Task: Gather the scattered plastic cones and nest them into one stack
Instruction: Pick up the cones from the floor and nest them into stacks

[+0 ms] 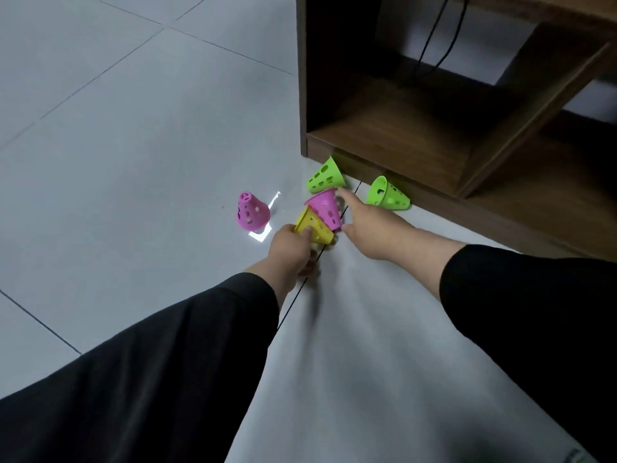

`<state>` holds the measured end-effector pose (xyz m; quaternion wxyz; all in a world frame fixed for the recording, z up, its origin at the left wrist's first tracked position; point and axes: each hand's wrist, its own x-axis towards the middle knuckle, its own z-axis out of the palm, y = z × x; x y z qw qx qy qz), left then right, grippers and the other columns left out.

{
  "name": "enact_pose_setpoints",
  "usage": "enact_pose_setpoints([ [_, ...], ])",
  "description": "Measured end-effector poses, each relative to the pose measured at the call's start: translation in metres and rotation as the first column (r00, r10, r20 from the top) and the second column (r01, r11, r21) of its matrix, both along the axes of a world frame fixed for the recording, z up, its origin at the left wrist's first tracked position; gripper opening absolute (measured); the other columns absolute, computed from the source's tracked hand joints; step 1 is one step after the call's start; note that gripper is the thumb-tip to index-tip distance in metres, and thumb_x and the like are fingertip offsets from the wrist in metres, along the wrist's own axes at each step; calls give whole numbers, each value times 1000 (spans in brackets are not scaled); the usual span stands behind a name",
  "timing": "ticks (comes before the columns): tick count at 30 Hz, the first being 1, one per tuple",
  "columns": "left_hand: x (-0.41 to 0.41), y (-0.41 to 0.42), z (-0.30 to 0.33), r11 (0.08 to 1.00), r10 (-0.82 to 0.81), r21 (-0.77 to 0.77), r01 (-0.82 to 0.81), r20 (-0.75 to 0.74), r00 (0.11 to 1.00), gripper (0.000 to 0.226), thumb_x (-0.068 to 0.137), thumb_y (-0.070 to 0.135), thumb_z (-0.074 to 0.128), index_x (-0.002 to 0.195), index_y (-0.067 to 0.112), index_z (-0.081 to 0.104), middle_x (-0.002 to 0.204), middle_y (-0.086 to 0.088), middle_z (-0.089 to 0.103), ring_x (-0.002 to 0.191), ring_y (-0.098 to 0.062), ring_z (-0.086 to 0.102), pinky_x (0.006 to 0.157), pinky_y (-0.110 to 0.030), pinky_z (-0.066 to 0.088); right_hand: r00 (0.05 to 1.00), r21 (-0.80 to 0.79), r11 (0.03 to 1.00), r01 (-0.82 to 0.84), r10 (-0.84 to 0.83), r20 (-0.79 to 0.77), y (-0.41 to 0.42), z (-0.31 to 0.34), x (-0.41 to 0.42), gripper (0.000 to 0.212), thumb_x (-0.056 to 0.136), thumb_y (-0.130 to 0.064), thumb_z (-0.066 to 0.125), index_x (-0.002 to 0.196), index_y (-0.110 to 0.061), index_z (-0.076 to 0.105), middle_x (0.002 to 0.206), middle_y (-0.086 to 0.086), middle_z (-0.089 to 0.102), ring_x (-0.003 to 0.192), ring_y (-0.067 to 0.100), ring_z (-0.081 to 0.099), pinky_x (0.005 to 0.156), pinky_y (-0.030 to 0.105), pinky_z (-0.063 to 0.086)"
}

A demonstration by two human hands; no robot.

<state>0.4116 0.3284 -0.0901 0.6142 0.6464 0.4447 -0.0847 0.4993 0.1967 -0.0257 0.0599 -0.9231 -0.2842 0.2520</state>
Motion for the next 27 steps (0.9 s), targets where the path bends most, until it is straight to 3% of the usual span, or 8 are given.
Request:
enact_pose_setpoints([
  [4, -4, 3, -6, 993, -66, 96, 64, 16, 998, 31, 98, 38, 51, 101, 9, 60, 86, -13, 66, 82, -35, 67, 79, -50, 59, 998, -58, 998, -28, 31, 47, 29, -14, 10, 78, 97, -12, 43, 158, -16, -6, 129, 20, 60, 57, 21, 45, 49, 30, 32],
  [6, -10, 5, -12, 988, -100, 122, 96, 27, 995, 37, 90, 46, 53, 94, 11, 61, 90, -14, 69, 90, -37, 68, 84, -49, 57, 1000, -40, 999, -4, 5, 23, 38, -13, 10, 75, 97, -10, 42, 158, -16, -1, 128, 18, 59, 54, 14, 36, 47, 27, 29],
  [9, -20, 8, -19, 987, -92, 135, 85, 45, 995, 49, 74, 60, 52, 89, 14, 61, 89, -14, 71, 87, -35, 69, 82, -51, 58, 997, -84, 996, -13, 19, 70, 43, -20, 9, 69, 97, -9, 47, 155, -22, 11, 119, 16, 62, 65, 26, 48, 56, 31, 36],
  [14, -29, 7, -10, 987, -54, 154, 40, 89, 995, 68, 62, 73, 63, 87, 11, 59, 86, -16, 68, 82, -37, 69, 74, -55, 59, 999, -76, 996, 41, -42, -18, 16, -41, -4, 37, 93, -34, 63, 118, -14, 43, 107, 18, 61, 92, 36, 59, 70, 36, 44],
  [17, -35, -3, 6, 985, -48, 172, 22, 149, 988, 59, 69, 62, 76, 90, 10, 57, 81, -9, 63, 75, -29, 66, 67, -41, 59, 993, 107, 987, 116, -116, -8, -18, -39, -23, 34, 88, -35, 69, 107, -11, 54, 109, 15, 56, 100, 35, 58, 81, 35, 45],
  [21, -35, -34, 35, 953, -187, 283, 108, 270, 945, 42, 83, 41, 75, 97, 13, 47, 78, 1, 51, 66, -16, 49, 51, -20, 41, 961, 433, 862, 263, -272, -43, -70, 0, -38, 31, 79, -27, 78, 81, -17, 49, 96, 2, 49, 85, 20, 51, 66, 22, 35],
  [23, -33, -59, 55, 937, -274, 303, 175, 324, 906, 43, 84, 41, 75, 107, 19, 46, 83, 1, 53, 70, -17, 52, 56, -25, 47, 941, 498, 805, 322, -328, -79, -105, 32, -44, 32, 79, -27, 78, 79, -19, 48, 93, -2, 48, 77, 12, 48, 58, 12, 35],
  [27, -42, -131, 109, 903, -425, 274, 331, 456, 782, 61, 76, 49, 77, 124, 38, 40, 99, -9, 61, 79, -29, 63, 64, -44, 59, 900, 566, 740, 364, -435, -10, -196, 113, -65, 32, 81, -38, 76, 96, -26, 50, 96, -3, 55, 77, 8, 53, 59, 18, 43],
])
